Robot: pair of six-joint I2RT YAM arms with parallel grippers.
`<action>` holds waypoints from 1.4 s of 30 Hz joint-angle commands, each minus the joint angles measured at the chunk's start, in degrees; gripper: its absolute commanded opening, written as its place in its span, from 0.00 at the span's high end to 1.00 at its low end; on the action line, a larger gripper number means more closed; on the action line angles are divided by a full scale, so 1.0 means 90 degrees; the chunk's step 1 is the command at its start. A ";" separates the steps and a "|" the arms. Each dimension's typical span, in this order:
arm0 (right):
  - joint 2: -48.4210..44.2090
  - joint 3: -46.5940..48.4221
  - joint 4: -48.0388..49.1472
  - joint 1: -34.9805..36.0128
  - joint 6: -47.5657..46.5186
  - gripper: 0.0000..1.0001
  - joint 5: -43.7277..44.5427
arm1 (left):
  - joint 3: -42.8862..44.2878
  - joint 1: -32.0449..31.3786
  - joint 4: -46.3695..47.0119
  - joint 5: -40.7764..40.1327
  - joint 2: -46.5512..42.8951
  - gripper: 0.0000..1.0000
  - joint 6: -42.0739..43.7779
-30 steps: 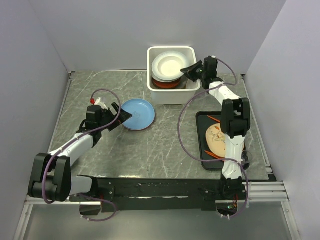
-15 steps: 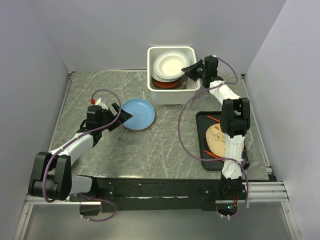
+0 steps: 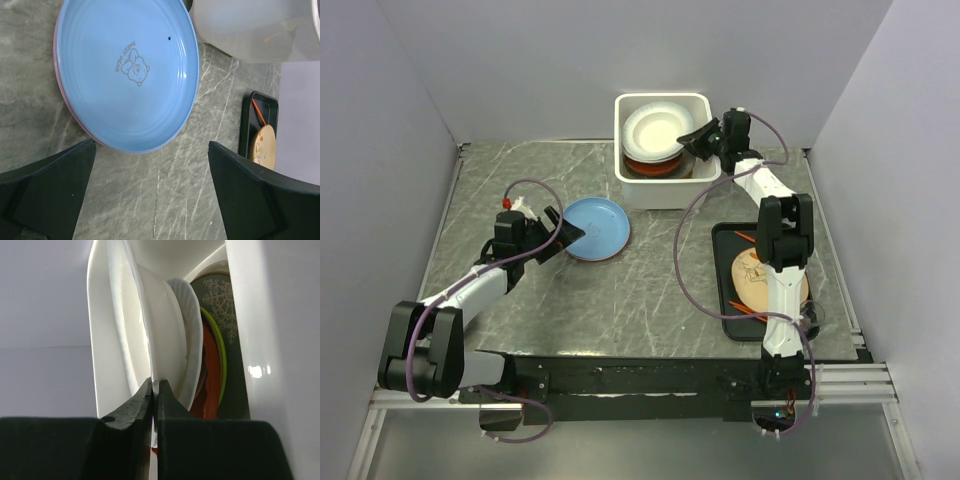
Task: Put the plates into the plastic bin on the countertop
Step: Place the plate in the plastic bin.
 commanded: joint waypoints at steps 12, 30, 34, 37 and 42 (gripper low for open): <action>-0.0561 -0.1056 0.0339 -0.0009 -0.0370 0.53 -0.0232 | 0.0123 0.0023 -0.0109 0.0036 -0.0174 0.01 0.0126; -0.2854 -0.3009 0.0466 -0.0019 -0.1151 0.27 0.0490 | 0.0084 0.0023 -0.0148 -0.0051 -0.0311 0.01 0.0067; -0.3858 -0.3468 0.0739 -0.0019 -0.1181 0.26 0.0481 | 0.0065 0.0023 -0.0178 -0.0130 -0.0292 0.01 0.0106; -0.4697 -0.4015 0.0993 -0.0019 -0.1259 0.25 0.0559 | 0.0036 0.0023 -0.0149 -0.0169 -0.0253 0.01 0.0087; -0.5950 -0.4990 0.0955 -0.0019 -0.1590 0.23 0.0764 | 0.0006 0.0023 -0.0051 -0.0266 -0.0165 0.01 0.0106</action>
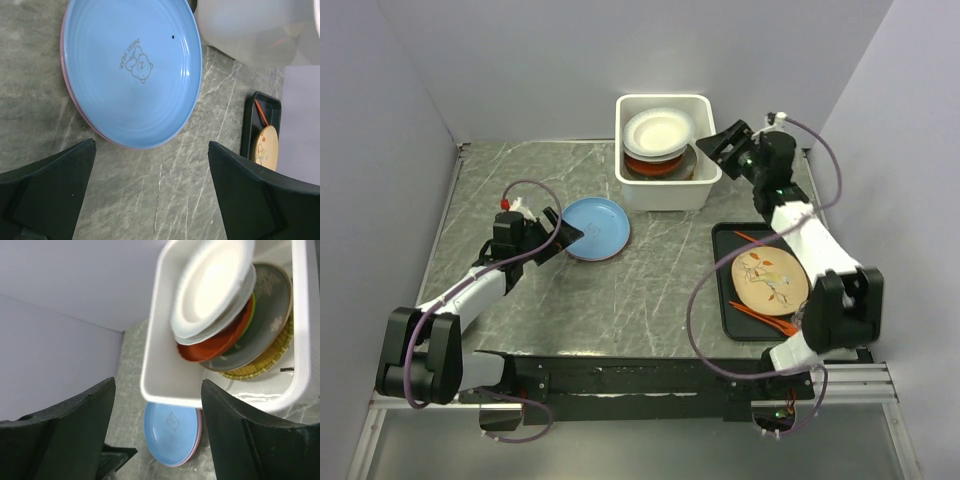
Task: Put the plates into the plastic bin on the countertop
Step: Place the plate in the plastic bin, then pick up the plate at the center of the board.
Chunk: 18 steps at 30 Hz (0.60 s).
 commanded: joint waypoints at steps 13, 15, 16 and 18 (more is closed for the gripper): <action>-0.3330 -0.3274 -0.0047 -0.0014 -0.0389 0.22 0.0022 | 0.0270 0.0023 0.0236 -0.0557 0.0771 0.18 0.0048; -0.3516 -0.3567 -0.0096 -0.0014 -0.0389 0.22 0.0013 | 0.0328 0.0023 0.0246 -0.0626 0.0859 0.26 0.0019; -0.3565 -0.3646 -0.0116 -0.0004 -0.0418 0.22 0.0003 | 0.0338 0.0023 0.0275 -0.0636 0.0927 0.29 0.0009; -0.3624 -0.3802 -0.0213 -0.0004 -0.0467 0.23 -0.0017 | 0.0367 0.0033 0.0304 -0.0655 0.1005 0.36 -0.0050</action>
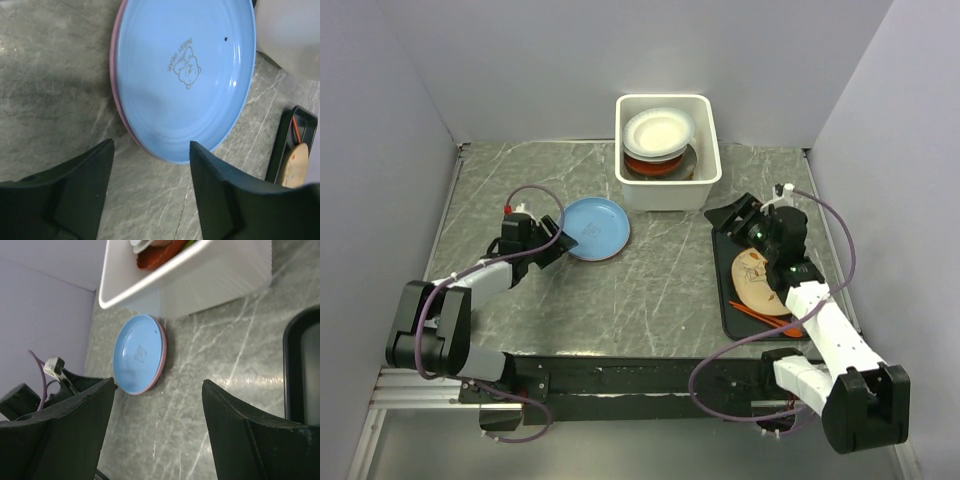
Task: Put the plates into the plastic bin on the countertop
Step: Pick up the plate at the center of the board.
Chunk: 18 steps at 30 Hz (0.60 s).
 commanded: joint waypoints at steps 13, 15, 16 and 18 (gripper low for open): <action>-0.0180 -0.0507 0.0103 0.0005 -0.0417 0.22 -0.0068 | 0.0556 0.0023 0.0221 -0.0267 0.0334 0.51 -0.0021; -0.0160 -0.0477 0.0044 0.0005 -0.0466 0.22 -0.0009 | 0.0634 0.0023 0.0183 -0.0257 0.0451 0.52 -0.0011; -0.0160 -0.0448 0.0034 0.0005 -0.0486 0.22 -0.0009 | 0.0673 0.0023 0.0144 -0.0228 0.0500 0.53 0.0028; -0.0112 -0.0448 0.0073 0.0005 -0.0486 0.22 -0.0038 | 0.0751 0.0023 0.0124 -0.0209 0.0646 0.53 0.0038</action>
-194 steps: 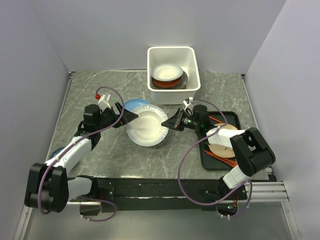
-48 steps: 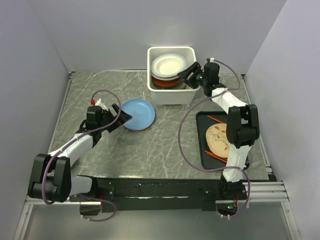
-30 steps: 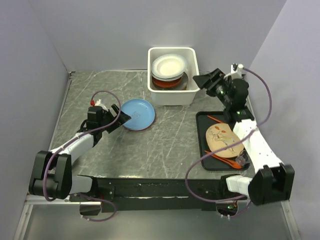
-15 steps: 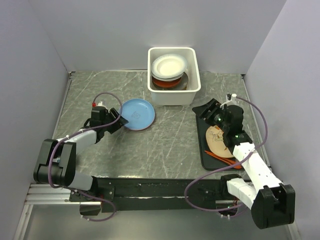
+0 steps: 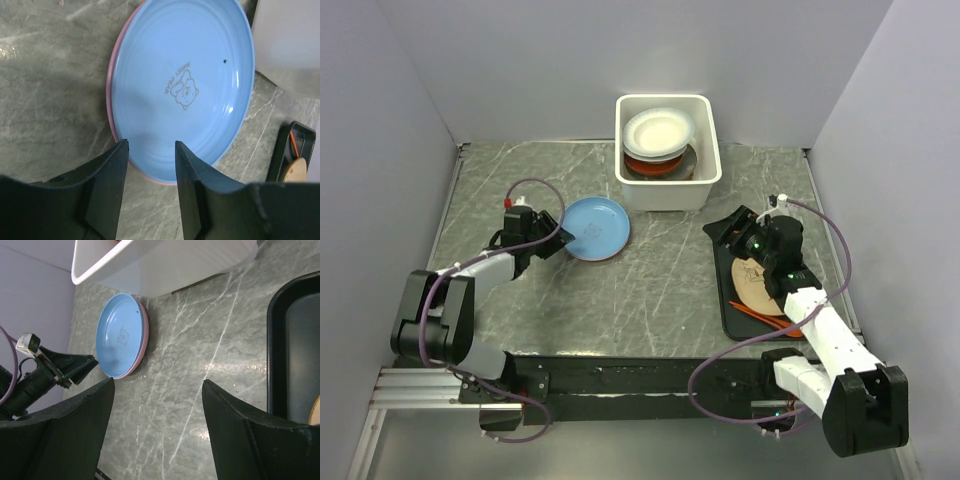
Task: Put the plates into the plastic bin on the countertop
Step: Pick up the plate at the center of the board.
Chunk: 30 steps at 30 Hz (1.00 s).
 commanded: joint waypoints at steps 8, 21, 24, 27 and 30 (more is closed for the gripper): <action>0.0268 -0.0051 0.0380 0.0005 -0.0102 0.22 -0.0017 | 0.0285 0.0023 0.0305 0.0129 0.0492 0.56 0.0021; 0.0707 -0.0119 0.0848 0.0268 0.0093 0.23 -0.0164 | 0.0353 -0.0026 0.0596 0.0256 0.1478 0.49 0.0080; 0.1010 -0.0051 0.1053 0.0532 0.0200 0.23 -0.0125 | 0.0343 -0.0114 0.0753 0.0373 0.1742 0.52 0.0040; 0.1536 0.0154 0.1258 0.1069 0.0279 0.22 0.0061 | 0.0373 -0.0182 0.0803 0.0442 0.1889 0.53 0.0040; 0.2191 0.0515 0.1434 0.1732 0.0318 0.23 0.0314 | 0.0382 -0.0221 0.0803 0.0471 0.1909 0.52 0.0069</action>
